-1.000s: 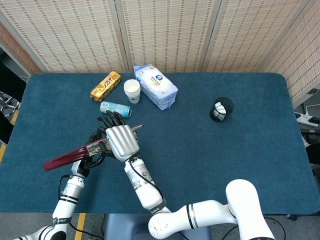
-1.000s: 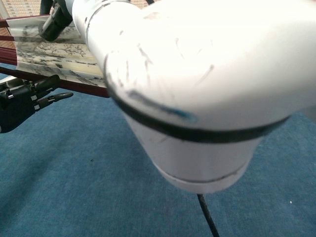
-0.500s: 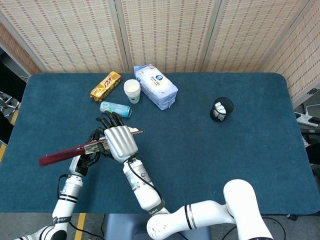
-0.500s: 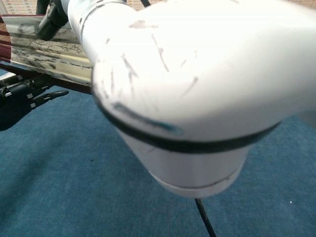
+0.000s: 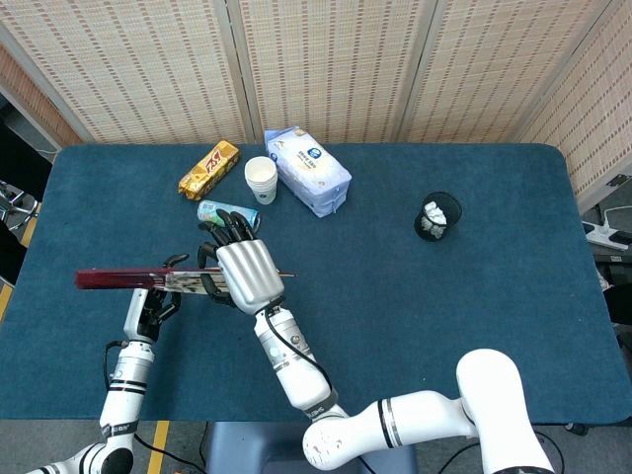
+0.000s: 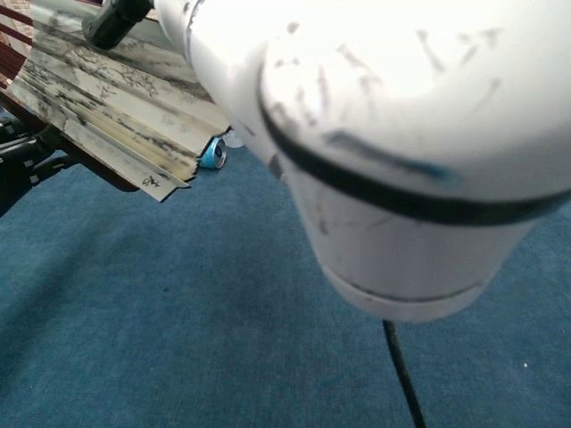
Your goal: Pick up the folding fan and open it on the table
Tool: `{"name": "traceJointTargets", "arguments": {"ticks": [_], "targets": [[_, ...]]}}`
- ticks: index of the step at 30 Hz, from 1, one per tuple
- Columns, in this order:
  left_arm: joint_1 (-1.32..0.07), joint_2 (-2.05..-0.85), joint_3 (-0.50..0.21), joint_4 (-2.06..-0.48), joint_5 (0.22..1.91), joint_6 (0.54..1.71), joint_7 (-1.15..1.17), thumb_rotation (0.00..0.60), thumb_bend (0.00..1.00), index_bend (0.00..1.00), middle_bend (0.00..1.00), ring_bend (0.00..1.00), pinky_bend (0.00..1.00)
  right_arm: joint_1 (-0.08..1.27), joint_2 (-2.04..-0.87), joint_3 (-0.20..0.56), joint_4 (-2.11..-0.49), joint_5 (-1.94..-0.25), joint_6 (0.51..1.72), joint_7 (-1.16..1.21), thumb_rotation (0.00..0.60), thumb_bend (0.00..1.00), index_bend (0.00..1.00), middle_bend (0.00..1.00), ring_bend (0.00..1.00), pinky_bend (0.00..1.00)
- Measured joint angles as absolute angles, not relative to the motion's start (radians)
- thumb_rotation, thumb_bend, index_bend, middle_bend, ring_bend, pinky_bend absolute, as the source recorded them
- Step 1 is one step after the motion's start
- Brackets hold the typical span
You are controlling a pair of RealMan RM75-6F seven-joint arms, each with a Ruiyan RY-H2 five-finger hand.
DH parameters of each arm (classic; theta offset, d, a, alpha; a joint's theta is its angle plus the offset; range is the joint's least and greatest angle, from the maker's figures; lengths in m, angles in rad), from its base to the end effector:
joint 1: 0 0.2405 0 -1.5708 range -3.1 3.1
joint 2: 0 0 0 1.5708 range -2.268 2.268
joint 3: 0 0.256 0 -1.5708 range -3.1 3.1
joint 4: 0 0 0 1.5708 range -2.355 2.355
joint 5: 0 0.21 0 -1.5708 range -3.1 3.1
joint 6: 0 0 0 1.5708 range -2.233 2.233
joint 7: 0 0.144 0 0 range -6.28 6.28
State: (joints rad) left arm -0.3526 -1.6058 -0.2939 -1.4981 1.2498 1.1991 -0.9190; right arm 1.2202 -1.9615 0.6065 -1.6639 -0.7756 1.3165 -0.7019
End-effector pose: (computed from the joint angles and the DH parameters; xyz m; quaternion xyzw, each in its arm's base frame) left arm -0.2227 0.2916 0.0190 -0.2250 -0.7000 -0.6510 0.1886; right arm 0.1261 -0.3109 -0.0279 0.6314 -0.4110 0.5749 0.3192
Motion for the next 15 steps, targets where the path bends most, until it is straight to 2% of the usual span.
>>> {"name": "traceJointTargets", "arguments": {"ticks": [10, 15], "targets": [[-0.359, -1.617, -0.340, -1.359, 1.244, 1.271, -0.799, 0.600, 0.71, 0.75, 0.20, 0.03, 0.16, 1.120, -1.820, 0.540, -1.771, -0.808, 1.316, -0.686, 0.600, 0.56, 0.78, 0.17, 0.00, 0.06], [-0.363, -1.622, -0.348, -1.340, 1.252, 1.289, -0.778, 0.600, 0.71, 0.75, 0.21, 0.03, 0.16, 1.102, -1.799, 0.522, -1.786, -0.822, 1.313, -0.675, 0.600, 0.56, 0.78, 0.17, 0.00, 0.06]]}}
